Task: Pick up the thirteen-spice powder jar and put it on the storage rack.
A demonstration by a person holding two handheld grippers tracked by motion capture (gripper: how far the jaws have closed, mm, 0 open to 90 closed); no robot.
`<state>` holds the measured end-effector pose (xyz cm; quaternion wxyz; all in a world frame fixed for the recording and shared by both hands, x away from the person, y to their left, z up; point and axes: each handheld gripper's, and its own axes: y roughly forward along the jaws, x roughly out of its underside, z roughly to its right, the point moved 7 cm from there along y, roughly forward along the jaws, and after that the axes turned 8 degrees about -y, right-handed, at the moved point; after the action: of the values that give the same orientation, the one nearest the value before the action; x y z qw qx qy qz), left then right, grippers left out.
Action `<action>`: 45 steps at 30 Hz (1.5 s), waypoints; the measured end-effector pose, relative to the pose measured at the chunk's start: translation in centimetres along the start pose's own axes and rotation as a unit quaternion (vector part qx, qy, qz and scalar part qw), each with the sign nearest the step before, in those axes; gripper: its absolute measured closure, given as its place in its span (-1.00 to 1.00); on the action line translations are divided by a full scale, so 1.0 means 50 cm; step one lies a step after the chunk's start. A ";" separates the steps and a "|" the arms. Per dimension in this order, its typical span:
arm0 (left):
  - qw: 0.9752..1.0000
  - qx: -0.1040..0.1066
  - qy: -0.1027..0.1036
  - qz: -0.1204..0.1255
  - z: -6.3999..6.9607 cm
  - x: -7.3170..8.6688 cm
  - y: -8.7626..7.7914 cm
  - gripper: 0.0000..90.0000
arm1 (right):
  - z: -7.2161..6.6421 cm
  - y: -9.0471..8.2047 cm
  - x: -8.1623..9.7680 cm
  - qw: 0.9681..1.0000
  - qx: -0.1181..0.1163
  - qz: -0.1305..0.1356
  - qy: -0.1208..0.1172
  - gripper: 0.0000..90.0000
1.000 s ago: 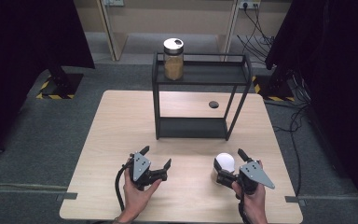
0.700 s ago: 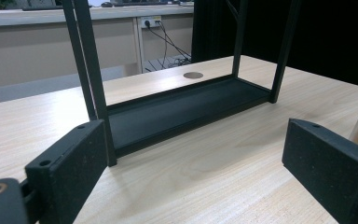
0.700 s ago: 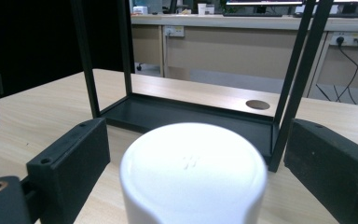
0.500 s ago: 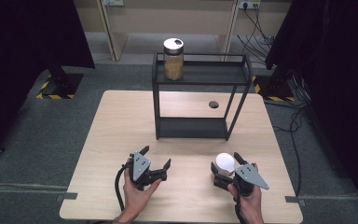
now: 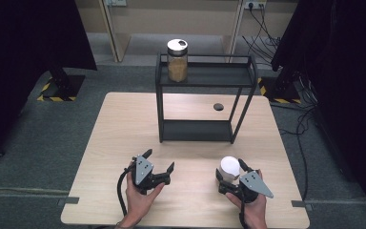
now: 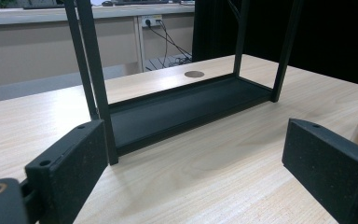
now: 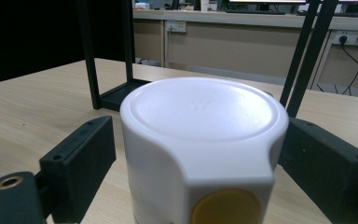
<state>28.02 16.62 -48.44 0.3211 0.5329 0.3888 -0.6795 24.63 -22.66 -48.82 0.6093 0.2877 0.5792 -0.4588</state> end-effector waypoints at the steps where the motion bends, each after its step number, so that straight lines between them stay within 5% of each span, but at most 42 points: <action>1: 1.000 0.000 0.000 0.000 0.000 0.000 0.000 -0.87 | -0.001 0.001 0.001 1.000 0.000 0.000 0.000 -0.70; 12: 1.000 -0.001 0.001 -0.001 -0.001 0.001 0.000 -0.87 | -0.005 0.007 0.016 1.000 0.003 0.006 0.013 -0.32; 26: 1.000 -0.001 0.000 -0.004 -0.002 0.002 0.002 -0.87 | -0.011 0.005 0.008 1.000 0.011 0.005 0.016 -0.31; 45: 1.000 -0.001 -0.003 -0.004 -0.004 0.002 0.003 -0.87 | -0.014 -0.024 -0.060 0.997 0.042 0.064 0.012 -0.31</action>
<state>28.19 16.72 -48.60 0.3198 0.5288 0.3909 -0.6822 23.50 -21.85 -45.82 0.6176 0.3551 0.5471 -0.4395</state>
